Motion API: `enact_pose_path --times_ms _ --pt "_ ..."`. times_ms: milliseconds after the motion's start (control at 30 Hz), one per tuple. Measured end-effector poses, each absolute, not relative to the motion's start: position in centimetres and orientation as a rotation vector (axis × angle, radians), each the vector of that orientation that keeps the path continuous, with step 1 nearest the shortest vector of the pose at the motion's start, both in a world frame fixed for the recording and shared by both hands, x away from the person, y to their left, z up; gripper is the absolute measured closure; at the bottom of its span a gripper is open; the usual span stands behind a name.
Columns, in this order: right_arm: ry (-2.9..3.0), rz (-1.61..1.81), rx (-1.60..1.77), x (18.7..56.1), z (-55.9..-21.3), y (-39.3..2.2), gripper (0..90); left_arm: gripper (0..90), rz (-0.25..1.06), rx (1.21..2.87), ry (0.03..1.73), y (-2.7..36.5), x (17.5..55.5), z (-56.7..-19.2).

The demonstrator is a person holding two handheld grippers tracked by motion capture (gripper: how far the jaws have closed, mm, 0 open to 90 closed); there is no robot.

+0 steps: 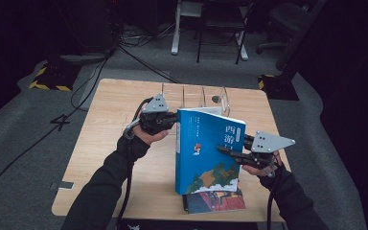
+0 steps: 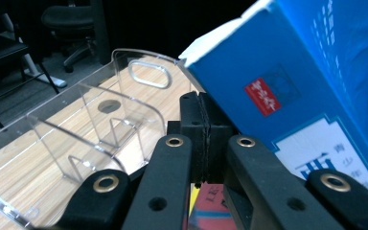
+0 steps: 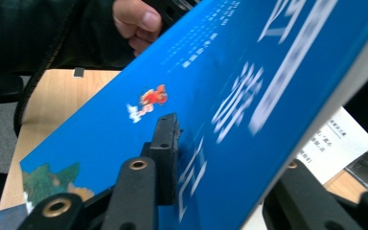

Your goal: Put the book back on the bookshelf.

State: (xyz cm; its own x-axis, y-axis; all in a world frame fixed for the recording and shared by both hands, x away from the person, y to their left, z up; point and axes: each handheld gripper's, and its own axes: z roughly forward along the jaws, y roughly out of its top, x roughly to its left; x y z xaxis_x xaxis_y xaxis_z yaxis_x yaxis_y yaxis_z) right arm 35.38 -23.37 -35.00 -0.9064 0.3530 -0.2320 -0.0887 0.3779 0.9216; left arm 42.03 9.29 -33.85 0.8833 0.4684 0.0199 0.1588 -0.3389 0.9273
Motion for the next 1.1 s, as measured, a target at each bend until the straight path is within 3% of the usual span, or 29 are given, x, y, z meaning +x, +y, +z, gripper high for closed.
enact_pose_path --times_ms 67,600,867,1100 --pt "2.251 1.531 0.233 35.2 -34.6 -23.3 73.0 89.8 0.352 1.92 0.454 9.2 41.9 -33.5" --pt "2.116 1.472 0.164 33.1 -33.8 -23.1 78.0 88.9 0.429 1.879 0.407 8.6 40.2 -30.5" --pt "2.06 1.491 0.088 30.2 -34.0 -23.9 79.0 69.2 0.467 1.799 0.39 9.1 36.7 -31.1" --pt "2.042 1.489 0.084 28.9 -34.2 -24.3 79.1 44.9 0.473 1.783 0.467 10.4 34.8 -33.0"
